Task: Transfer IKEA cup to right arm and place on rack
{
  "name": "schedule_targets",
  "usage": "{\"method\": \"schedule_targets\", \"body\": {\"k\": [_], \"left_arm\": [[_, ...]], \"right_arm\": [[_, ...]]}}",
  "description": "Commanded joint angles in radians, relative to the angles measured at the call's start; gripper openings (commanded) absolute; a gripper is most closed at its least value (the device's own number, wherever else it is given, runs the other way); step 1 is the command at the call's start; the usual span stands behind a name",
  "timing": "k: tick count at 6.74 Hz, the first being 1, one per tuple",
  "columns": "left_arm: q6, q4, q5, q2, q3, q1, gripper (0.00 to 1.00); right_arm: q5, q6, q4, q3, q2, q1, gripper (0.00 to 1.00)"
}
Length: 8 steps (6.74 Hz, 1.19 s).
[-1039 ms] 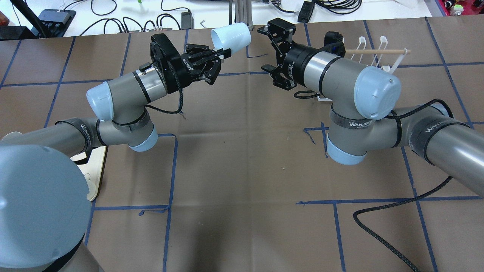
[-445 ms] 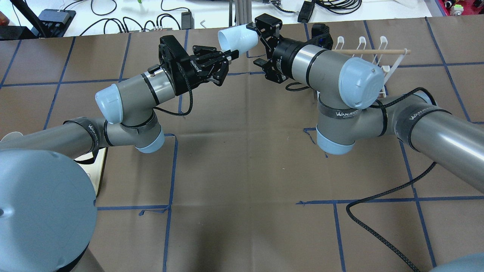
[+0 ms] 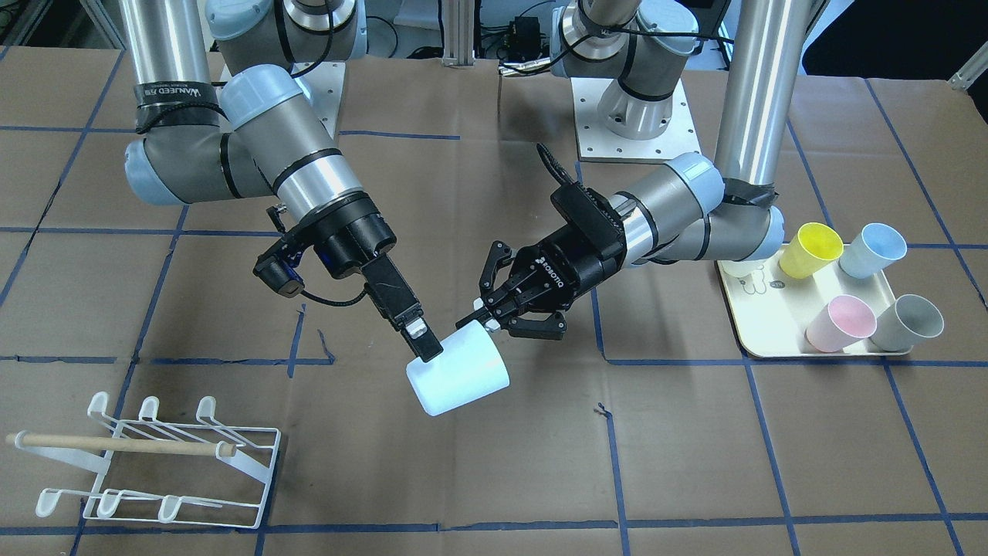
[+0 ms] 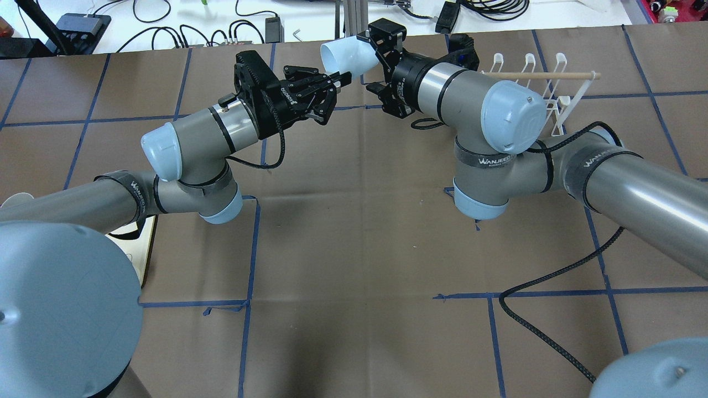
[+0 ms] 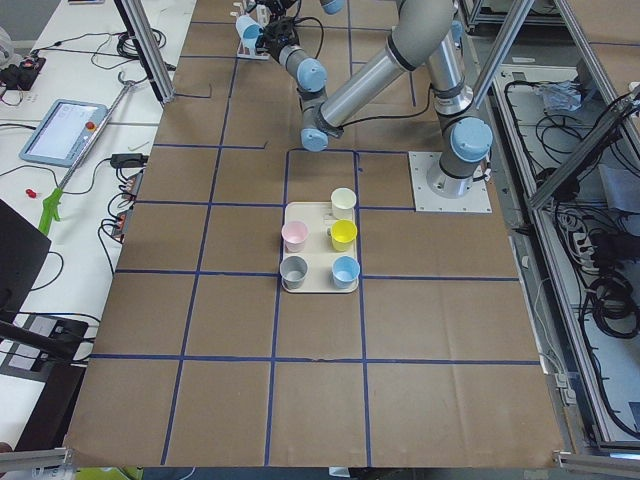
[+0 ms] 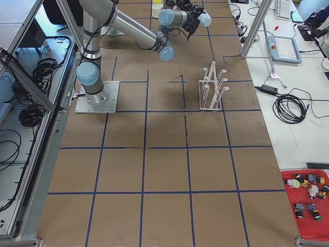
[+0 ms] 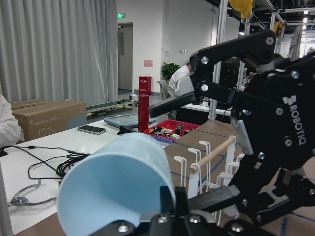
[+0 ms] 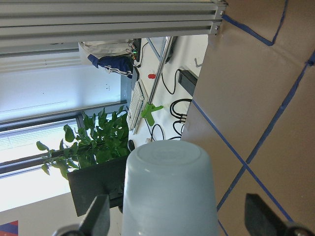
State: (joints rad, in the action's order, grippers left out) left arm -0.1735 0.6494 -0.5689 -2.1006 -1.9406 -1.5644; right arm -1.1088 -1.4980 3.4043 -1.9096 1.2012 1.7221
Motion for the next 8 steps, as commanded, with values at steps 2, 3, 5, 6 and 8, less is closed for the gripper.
{"method": "schedule_targets", "body": {"k": [2,3,5,6,8], "left_arm": [[0.0,-0.001,0.0,0.002,0.0,0.0,0.0],[0.0,-0.001,-0.002,0.001,0.002,0.0,0.0],[0.0,-0.001,-0.002,0.001,0.002,0.0,0.0],[0.0,-0.001,0.0,0.001,0.002,0.0,0.0],[0.0,-0.001,-0.002,-0.001,0.005,0.0,0.01]], "right_arm": [[-0.002,-0.005,0.001,0.035,-0.029,0.002,0.96],[-0.002,-0.004,0.001,0.052,-0.048,0.002,0.96],[-0.002,-0.005,0.001,0.073,-0.065,0.004,0.96],[-0.003,-0.005,-0.003,0.076,-0.065,0.007,0.96],[-0.01,-0.007,-0.005,0.083,-0.077,0.027,0.96]]}}
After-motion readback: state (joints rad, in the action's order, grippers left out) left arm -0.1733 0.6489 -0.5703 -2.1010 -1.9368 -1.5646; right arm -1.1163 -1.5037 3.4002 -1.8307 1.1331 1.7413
